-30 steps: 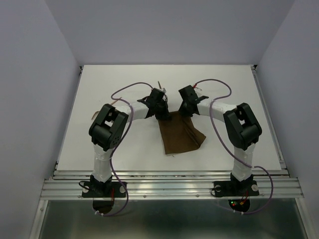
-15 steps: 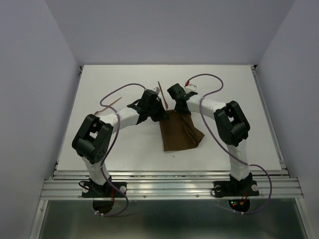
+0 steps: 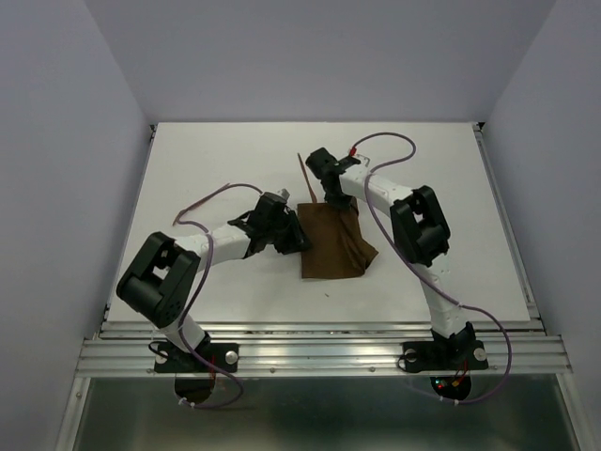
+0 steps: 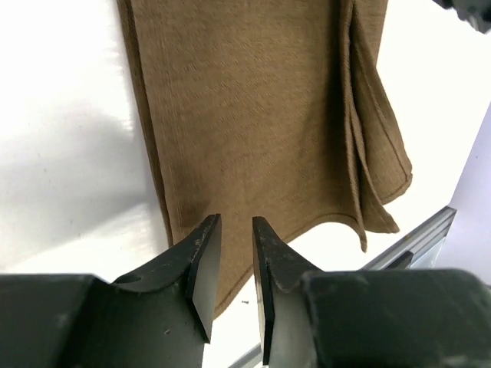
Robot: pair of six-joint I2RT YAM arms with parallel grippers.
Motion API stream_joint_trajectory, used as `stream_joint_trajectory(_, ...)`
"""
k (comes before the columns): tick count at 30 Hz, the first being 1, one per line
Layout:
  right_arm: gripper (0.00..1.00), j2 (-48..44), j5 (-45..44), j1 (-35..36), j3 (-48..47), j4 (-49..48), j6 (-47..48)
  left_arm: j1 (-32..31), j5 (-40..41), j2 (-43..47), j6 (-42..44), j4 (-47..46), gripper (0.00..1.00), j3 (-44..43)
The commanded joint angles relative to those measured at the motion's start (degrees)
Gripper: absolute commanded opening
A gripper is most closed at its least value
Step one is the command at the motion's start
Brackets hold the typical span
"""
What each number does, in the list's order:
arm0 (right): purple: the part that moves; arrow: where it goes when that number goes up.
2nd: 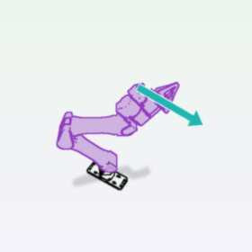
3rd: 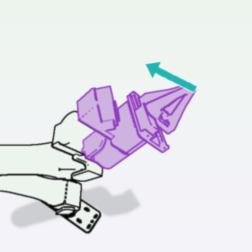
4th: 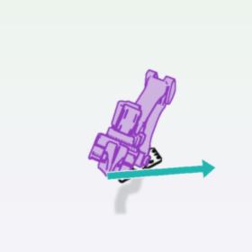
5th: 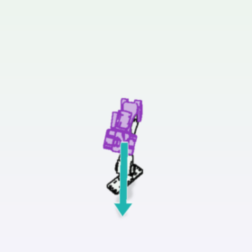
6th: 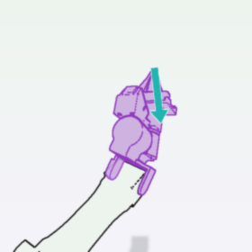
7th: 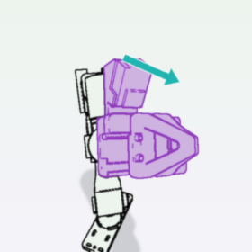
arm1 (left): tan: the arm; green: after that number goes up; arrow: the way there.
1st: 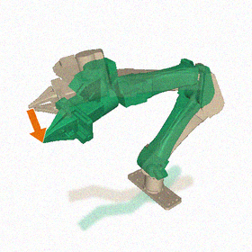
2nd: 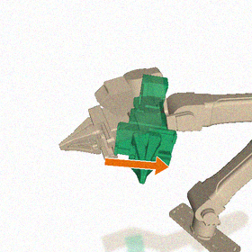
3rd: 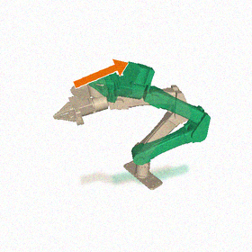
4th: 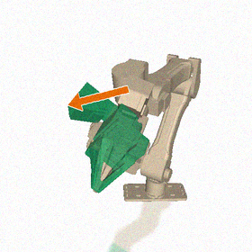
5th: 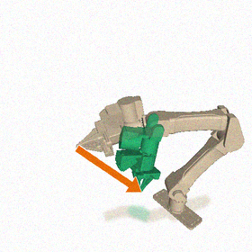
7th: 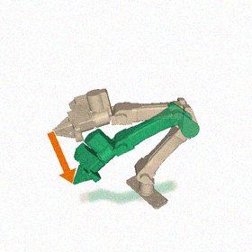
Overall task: Fold the napkin into a case and place the utensils inside
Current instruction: Fold the lower triangle-folded napkin at the center of the board.
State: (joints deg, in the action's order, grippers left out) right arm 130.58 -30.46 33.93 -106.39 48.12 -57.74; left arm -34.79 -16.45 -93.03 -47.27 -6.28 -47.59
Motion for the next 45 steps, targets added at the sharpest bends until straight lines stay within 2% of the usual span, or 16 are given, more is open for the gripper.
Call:
stream_joint_trajectory(1,0.01,6.17,3.12,-0.1,-3.2,13.65,-9.74,-0.2,0.36,4.88,1.47,-0.4,0.34,1.62)
stream_joint_trajectory(4,0.01,7.66,3.3,-0.1,-4.88,21.11,-15.8,-0.2,1.59,6.28,3.4,1.18,0.35,1.89)
stream_joint_trajectory(6,0.01,8.11,3.39,-0.1,-4.62,23.15,-18.37,-0.2,2.03,6.9,4.46,2.06,0.44,1.37)
stream_joint_trajectory(10,0.01,5.48,4.17,-0.1,3.61,21.33,-23.29,-0.2,0.55,7.25,7.18,3.21,0.58,-0.83)
stream_joint_trajectory(13,0.01,3.81,5.66,-0.1,7.93,19.22,-24.45,-1.15,-0.6,6.29,7.28,3.3,0.61,-2.67)
stream_joint_trajectory(16,0.01,3.71,6.99,-0.1,9.18,18.33,-24.44,-3.53,-0.6,4.45,6.66,3.29,0.68,-5.56)
stream_joint_trajectory(17,0.01,4.06,7.25,-0.1,9.09,18.5,-24.36,-5.01,-0.34,2.79,6.31,3.3,0.74,-6.28)
stream_joint_trajectory(24,0.01,3.45,6.73,-0.1,9.44,18.94,-24.27,-8.8,1.33,-3.81,4.29,3.38,0.76,-13.12)
stream_joint_trajectory(32,0.01,3.1,6.99,-0.1,9.44,18.85,-23.92,-11.79,4.58,-10.06,1.48,3.38,0.76,-16.65)
stream_joint_trajectory(33,0.01,3.01,6.9,-0.1,9.53,18.68,-23.92,-12.14,4.76,-10.32,0.78,3.04,0.77,-16.74)
stream_joint_trajectory(35,0.01,3.01,6.73,-0.1,9.71,18.77,-23.92,-12.93,5.28,-11.29,0.16,2.77,0.89,-17.18)
stream_joint_trajectory(36,0.01,2.92,6.55,-0.1,9.71,18.77,-23.83,-13.11,5.37,-11.64,-0.37,2.86,0.9,-17.36)
stream_joint_trajectory(45,0.01,2.22,6.2,-0.1,11.03,17.54,-22.77,-14.43,7.83,-12.43,-1.69,0.22,0.85,-15.16)
